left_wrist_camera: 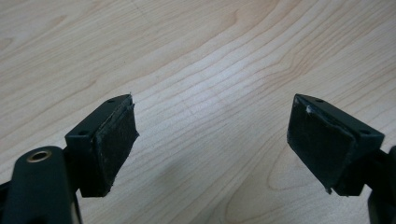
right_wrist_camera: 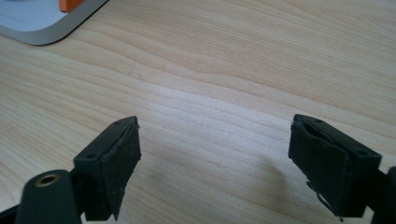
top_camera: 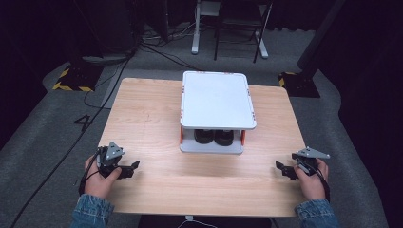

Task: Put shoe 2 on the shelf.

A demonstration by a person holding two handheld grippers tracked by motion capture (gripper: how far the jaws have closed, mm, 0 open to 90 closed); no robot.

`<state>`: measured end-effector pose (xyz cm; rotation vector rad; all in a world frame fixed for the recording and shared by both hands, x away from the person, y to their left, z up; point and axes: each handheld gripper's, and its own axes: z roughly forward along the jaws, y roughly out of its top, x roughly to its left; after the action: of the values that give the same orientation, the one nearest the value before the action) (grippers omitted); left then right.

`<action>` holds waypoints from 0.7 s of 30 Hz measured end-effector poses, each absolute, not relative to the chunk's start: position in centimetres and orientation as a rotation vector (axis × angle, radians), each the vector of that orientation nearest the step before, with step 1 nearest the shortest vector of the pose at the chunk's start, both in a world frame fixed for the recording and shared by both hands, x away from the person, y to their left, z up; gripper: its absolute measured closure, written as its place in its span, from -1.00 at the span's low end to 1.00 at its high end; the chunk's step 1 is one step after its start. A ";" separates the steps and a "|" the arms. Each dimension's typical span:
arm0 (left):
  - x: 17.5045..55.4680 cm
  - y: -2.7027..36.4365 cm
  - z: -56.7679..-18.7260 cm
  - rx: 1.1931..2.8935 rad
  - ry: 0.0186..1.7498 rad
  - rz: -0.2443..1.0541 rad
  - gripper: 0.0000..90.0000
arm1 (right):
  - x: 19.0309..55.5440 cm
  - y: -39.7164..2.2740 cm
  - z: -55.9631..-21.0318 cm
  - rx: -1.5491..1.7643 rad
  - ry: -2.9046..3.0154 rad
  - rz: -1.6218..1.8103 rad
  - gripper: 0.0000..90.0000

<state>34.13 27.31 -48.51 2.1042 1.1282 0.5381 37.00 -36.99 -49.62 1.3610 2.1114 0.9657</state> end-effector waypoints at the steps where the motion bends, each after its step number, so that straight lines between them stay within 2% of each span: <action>1: 34.1 27.3 -48.5 2.100 1.140 0.529 -0.64 | 37.1 -37.1 -49.9 1.379 2.091 0.978 -0.55; 12: 34.2 27.4 -48.8 2.097 1.181 0.500 -0.64 | 37.3 -36.6 -50.5 1.377 2.124 0.924 -0.70; 17: 34.0 27.4 -48.7 2.101 1.182 0.485 -0.64 | 37.6 -35.9 -50.5 1.445 2.079 0.880 -0.89; 21: 33.9 27.5 -48.7 2.098 1.190 0.477 -0.64 | 37.6 -35.8 -50.6 1.454 2.072 0.877 -0.91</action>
<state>33.92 27.49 -48.71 2.0977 1.1903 0.4766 37.64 -35.82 -50.57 1.4539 2.0716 0.8770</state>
